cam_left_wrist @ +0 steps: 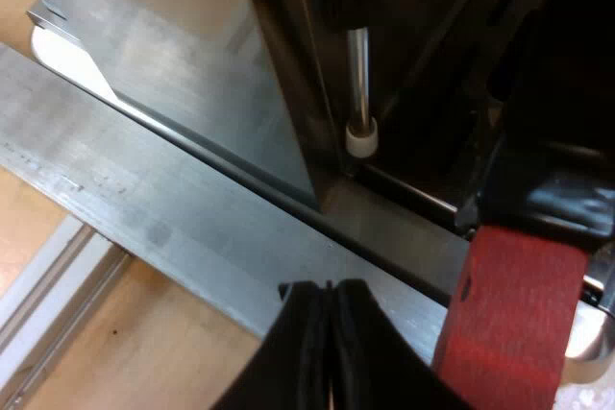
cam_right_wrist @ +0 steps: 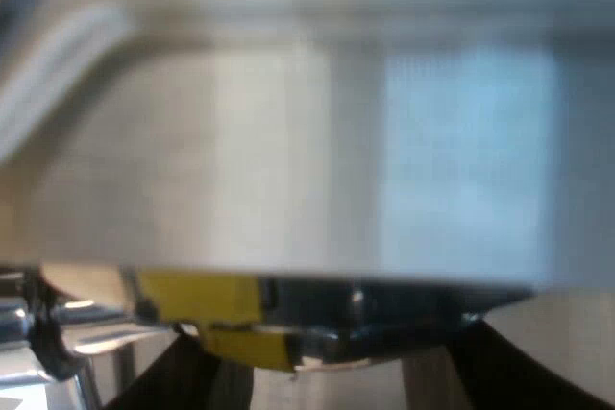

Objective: Put the handle in the coffee machine

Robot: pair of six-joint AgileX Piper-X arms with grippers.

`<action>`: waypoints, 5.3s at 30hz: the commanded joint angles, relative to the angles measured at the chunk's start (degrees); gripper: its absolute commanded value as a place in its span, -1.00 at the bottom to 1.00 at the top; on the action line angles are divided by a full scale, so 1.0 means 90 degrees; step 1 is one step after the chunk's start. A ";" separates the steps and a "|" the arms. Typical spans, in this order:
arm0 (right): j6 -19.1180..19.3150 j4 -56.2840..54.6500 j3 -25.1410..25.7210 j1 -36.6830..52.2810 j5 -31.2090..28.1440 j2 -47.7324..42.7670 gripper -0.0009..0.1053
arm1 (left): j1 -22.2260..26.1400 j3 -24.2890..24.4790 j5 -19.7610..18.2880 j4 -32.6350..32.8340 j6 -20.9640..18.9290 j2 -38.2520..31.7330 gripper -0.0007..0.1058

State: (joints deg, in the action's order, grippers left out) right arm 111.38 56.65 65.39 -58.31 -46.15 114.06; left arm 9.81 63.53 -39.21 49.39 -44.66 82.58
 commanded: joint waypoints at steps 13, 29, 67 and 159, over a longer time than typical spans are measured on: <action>0.0084 0.0581 0.0072 0.0008 0.0011 -0.0141 -0.25 | -0.0468 0.0042 0.0004 0.0458 0.0139 -0.0038 -0.98; 0.0084 0.0581 0.0072 0.0008 0.0011 -0.0141 -0.25 | -0.0605 0.0042 -0.0258 0.1331 0.0173 -0.0245 -0.98; 0.0222 0.0581 0.0072 0.0054 -0.0130 -0.0141 -0.25 | -0.1180 -0.0066 -0.1273 0.3218 -0.0205 -0.0530 -0.98; -0.0906 -0.4408 -0.3173 -0.1449 0.2331 -0.6264 -0.26 | -0.1180 -0.0066 -0.1315 0.3152 -0.0484 -0.0601 -0.98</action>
State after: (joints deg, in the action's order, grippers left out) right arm 103.09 17.16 36.57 -71.22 -25.53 58.24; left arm 0.29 63.27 -46.34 75.20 -48.23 78.09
